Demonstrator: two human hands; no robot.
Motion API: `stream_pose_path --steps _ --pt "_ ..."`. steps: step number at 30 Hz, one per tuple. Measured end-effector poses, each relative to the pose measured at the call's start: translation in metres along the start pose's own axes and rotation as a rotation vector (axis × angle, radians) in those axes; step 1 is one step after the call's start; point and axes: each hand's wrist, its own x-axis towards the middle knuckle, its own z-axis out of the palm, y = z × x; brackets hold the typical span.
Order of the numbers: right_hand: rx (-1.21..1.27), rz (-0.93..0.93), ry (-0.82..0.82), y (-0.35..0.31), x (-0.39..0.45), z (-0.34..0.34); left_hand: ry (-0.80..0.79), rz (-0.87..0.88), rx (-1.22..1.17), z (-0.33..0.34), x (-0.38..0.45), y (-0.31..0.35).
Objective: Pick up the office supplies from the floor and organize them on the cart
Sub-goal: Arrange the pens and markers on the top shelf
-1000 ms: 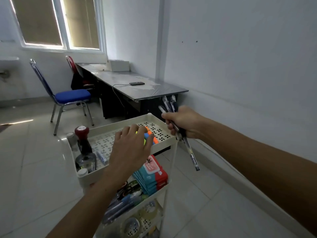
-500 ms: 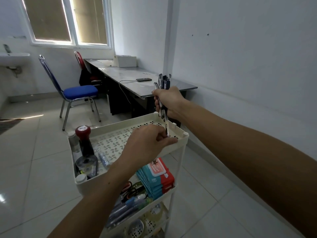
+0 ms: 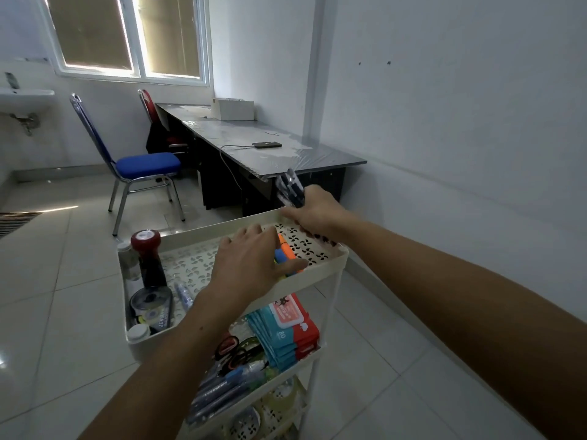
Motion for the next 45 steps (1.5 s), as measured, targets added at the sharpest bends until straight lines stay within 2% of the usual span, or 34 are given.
stream_pose_path --steps 3,7,11,17,23,31,36,39,45 --pt "-0.255 0.012 -0.092 0.011 0.002 0.01 0.043 -0.018 -0.017 0.004 -0.004 -0.004" --pt "-0.426 -0.008 -0.037 0.023 0.008 0.026 0.135 -0.052 0.021 0.003 -0.008 -0.007" --pt "-0.464 0.012 -0.029 0.022 0.011 0.028 0.101 -0.164 0.084 -0.002 -0.013 -0.011" --pt "-0.662 -0.133 -0.022 0.009 0.004 0.014 0.042 -0.211 0.064 0.001 -0.017 -0.012" --pt "-0.667 -0.133 -0.034 0.013 0.003 0.002 0.064 -0.203 -0.1 0.0 -0.018 -0.014" --pt "-0.669 -0.199 0.158 0.022 -0.001 0.0 0.066 -0.126 -0.269 0.002 -0.016 -0.016" --pt "-0.812 -0.231 0.199 0.023 -0.001 -0.002 0.043 -0.1 -0.311 0.003 -0.014 -0.018" --pt "-0.937 -0.306 0.288 0.021 0.001 0.001 0.033 -0.077 -0.313 0.004 -0.014 -0.018" --pt "-0.931 -0.311 0.287 0.021 0.002 -0.002 0.049 -0.12 -0.287 0.004 -0.014 -0.017"
